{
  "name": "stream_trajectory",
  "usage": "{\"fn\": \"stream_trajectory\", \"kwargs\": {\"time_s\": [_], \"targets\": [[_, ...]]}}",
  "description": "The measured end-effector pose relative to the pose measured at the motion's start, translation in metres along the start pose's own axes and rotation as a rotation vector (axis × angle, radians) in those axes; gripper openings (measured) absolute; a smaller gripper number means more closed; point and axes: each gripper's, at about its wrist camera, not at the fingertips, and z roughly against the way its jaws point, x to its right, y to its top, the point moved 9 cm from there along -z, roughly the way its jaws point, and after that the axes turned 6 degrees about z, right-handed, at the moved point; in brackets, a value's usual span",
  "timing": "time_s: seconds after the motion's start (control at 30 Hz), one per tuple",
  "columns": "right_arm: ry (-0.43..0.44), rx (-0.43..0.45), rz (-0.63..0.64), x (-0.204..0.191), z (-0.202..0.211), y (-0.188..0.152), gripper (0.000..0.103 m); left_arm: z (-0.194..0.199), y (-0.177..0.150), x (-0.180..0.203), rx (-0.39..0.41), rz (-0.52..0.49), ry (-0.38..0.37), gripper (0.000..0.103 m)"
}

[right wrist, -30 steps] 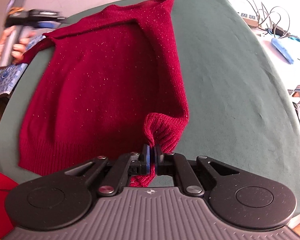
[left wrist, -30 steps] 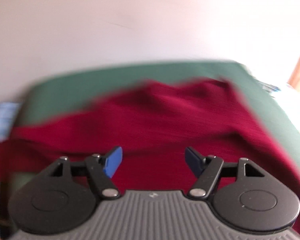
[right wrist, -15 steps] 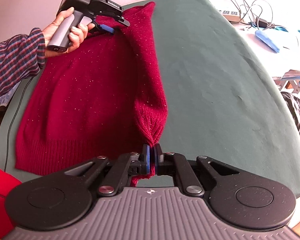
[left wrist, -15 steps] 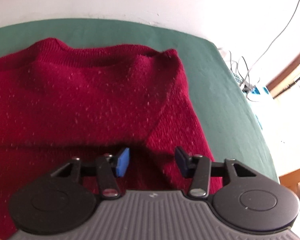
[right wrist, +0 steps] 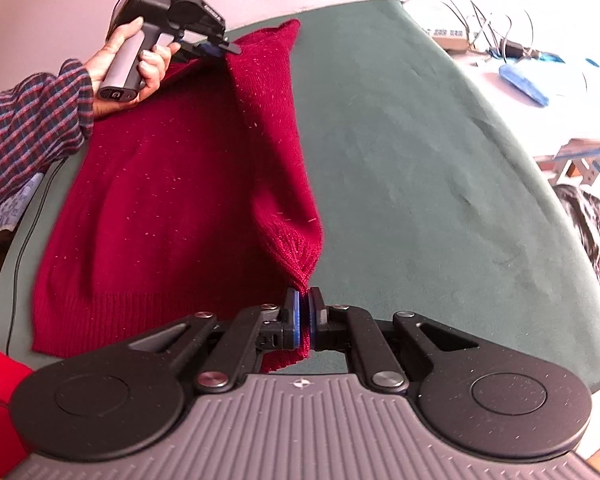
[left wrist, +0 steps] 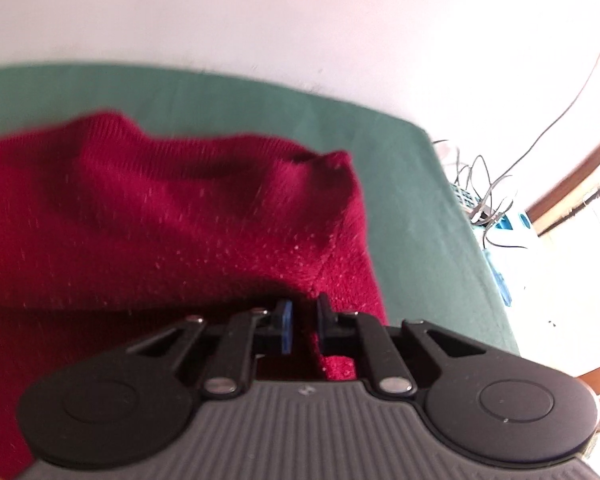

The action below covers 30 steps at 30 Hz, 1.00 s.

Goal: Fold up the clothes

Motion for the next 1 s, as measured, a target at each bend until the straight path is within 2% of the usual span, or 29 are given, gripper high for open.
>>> {"fn": "stream_trajectory", "kwargs": {"time_s": [0.27,0.57,0.73,0.87,1.0], "targets": [[0.055,0.026,0.084,-0.032,0.011,0.002,0.005,0.001,0.015,0.000,-0.008,-0.061,0.040,0.009],[0.186,-0.031,0.142,-0.081,-0.012,-0.006,0.005,-0.013,0.010,-0.009,-0.031,-0.147,0.090,0.010],[0.205,-0.061,0.156,-0.095,-0.029,-0.007,0.005,-0.021,0.006,-0.010,-0.028,-0.205,0.121,0.011],[0.201,-0.089,0.191,-0.105,-0.039,-0.008,0.005,-0.022,0.003,-0.012,0.011,-0.269,0.146,0.012],[0.217,-0.106,0.186,-0.108,-0.045,-0.008,0.007,-0.029,-0.005,-0.013,-0.003,-0.320,0.170,0.014]]}}
